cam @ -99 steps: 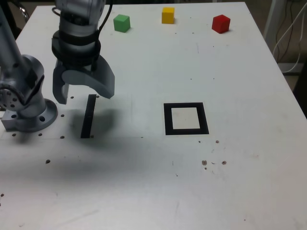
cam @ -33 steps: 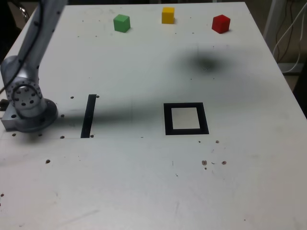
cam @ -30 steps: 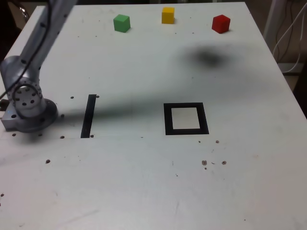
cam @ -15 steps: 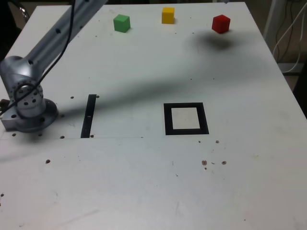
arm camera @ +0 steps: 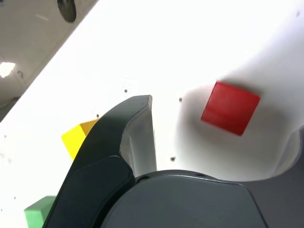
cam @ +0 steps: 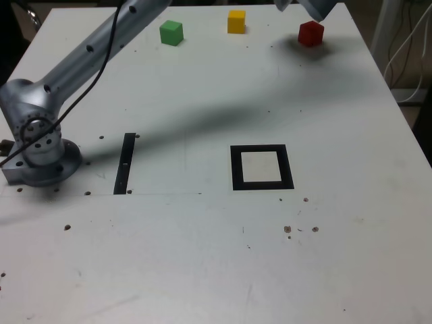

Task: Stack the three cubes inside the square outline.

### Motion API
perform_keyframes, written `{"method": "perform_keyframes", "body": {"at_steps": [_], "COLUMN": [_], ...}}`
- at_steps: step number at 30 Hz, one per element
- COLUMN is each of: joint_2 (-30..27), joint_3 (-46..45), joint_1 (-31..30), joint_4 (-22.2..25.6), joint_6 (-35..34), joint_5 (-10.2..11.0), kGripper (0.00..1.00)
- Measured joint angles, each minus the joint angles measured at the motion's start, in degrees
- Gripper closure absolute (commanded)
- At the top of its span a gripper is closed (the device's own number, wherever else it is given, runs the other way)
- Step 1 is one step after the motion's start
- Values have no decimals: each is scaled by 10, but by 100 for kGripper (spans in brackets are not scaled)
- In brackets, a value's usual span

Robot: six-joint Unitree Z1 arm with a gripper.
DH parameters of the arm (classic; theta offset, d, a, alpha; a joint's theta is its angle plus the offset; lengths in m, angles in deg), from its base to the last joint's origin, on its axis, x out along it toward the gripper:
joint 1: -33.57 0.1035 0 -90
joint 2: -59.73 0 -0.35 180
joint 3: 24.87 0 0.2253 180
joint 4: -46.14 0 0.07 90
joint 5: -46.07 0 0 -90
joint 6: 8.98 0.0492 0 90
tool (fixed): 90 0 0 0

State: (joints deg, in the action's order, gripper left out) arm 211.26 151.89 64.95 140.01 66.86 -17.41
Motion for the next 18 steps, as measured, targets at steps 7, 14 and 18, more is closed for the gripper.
{"method": "perform_keyframes", "body": {"at_steps": [7,14,18], "joint_2": [5,19,22], "joint_3": [-9,-19,-20], "joint_1": [1,1,1], "joint_4": [-5,0,6], "joint_6": [0,0,-2], "joint_5": [-14,-35,-41], "kGripper": [8,12,15]}}
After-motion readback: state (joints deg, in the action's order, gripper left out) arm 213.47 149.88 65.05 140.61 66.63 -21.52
